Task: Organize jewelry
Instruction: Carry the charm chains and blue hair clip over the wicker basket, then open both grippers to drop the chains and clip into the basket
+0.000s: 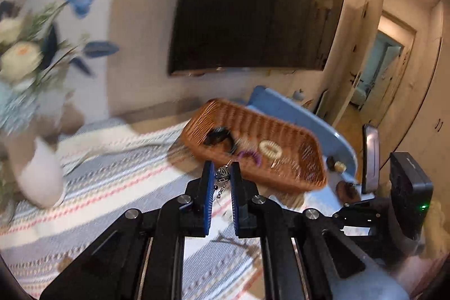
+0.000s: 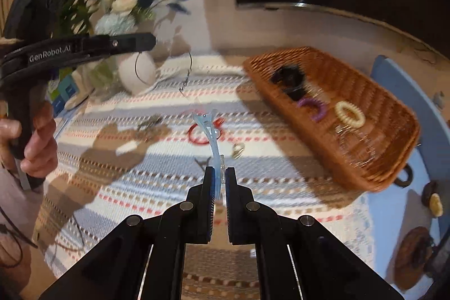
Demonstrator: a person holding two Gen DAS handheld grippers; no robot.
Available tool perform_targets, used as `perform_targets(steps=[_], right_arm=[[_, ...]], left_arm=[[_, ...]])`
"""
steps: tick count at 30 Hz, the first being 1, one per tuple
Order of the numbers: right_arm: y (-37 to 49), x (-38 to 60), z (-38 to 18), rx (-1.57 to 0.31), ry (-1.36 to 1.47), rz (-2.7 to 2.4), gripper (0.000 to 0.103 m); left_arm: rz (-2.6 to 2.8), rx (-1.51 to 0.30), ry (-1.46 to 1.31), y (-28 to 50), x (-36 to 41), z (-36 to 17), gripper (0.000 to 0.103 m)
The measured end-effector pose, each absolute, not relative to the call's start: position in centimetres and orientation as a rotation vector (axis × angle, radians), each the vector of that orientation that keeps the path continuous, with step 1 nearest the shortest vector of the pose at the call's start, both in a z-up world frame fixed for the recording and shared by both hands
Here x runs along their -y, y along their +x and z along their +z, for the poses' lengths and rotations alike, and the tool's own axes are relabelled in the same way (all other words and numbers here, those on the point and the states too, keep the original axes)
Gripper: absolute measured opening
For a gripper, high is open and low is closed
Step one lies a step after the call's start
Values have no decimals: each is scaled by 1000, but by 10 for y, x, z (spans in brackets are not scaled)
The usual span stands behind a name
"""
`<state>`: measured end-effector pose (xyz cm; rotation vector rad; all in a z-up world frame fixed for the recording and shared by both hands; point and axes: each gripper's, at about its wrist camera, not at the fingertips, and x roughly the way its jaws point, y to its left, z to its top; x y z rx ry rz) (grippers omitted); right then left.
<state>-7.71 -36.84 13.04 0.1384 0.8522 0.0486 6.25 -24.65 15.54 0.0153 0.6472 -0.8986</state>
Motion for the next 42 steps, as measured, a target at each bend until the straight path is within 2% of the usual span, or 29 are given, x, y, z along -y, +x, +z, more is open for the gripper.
perform_targets(steps=[7, 17, 29, 39, 42], right_arm=[[-52, 422, 147, -838, 230, -90, 7], [-30, 489, 128, -830, 367, -310, 7], [-24, 513, 100, -850, 424, -364, 7], [-22, 526, 94, -841, 454, -384, 7], [-22, 525, 95, -828, 441, -381, 10]], left_arm=[[-934, -666, 17, 94, 310, 160, 10], [-943, -693, 58, 110, 378, 144, 10], [-948, -765, 21, 128, 406, 111, 10], [-956, -775, 8, 138, 428, 110, 10], [-993, -795, -74, 146, 430, 107, 10]])
